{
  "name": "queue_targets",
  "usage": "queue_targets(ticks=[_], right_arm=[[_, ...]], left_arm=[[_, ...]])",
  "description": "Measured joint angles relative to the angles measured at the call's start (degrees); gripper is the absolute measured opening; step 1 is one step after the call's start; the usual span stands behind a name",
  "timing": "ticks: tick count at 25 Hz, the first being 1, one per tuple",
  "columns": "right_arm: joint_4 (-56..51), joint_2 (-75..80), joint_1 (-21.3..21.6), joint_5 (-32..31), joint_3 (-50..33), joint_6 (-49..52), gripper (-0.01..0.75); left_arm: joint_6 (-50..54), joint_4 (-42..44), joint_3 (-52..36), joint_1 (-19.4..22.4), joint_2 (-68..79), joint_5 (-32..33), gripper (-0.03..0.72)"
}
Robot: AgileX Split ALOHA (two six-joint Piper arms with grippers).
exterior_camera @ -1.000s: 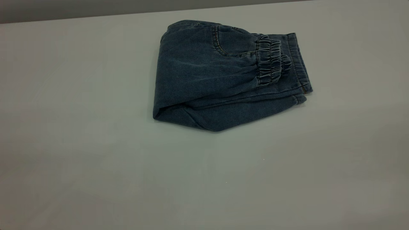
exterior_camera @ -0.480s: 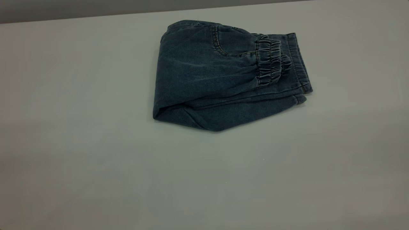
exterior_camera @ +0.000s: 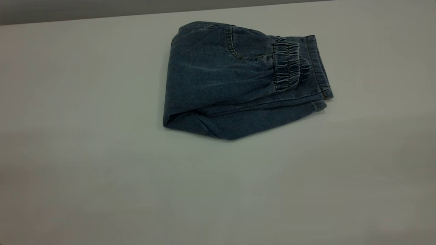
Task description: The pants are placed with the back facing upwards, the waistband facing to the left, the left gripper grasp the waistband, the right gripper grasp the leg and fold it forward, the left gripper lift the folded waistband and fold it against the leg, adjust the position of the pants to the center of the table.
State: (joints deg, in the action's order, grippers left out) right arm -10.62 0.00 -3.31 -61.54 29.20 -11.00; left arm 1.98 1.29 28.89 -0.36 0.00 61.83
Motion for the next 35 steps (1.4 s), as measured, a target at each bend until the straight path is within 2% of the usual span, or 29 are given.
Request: queue_targets(ticks=[18,26,35], right_arm=[[1.05,0.00,-0.13,0.05,0.00,0.23,0.480],[10.62,0.00,-0.13,0.55,-0.13,12.41,0.480],[8.02,0.00,-0.13,0.55,-0.16,8.18,0.480]], left_arm=[[0.00,0.00,0.00,0.24,0.00,0.00,0.454],[0.00,0.00,-0.05,0.24,0.00,0.00,0.454],[0.00,0.00,-0.05,0.24,0.00,0.00,0.454]])
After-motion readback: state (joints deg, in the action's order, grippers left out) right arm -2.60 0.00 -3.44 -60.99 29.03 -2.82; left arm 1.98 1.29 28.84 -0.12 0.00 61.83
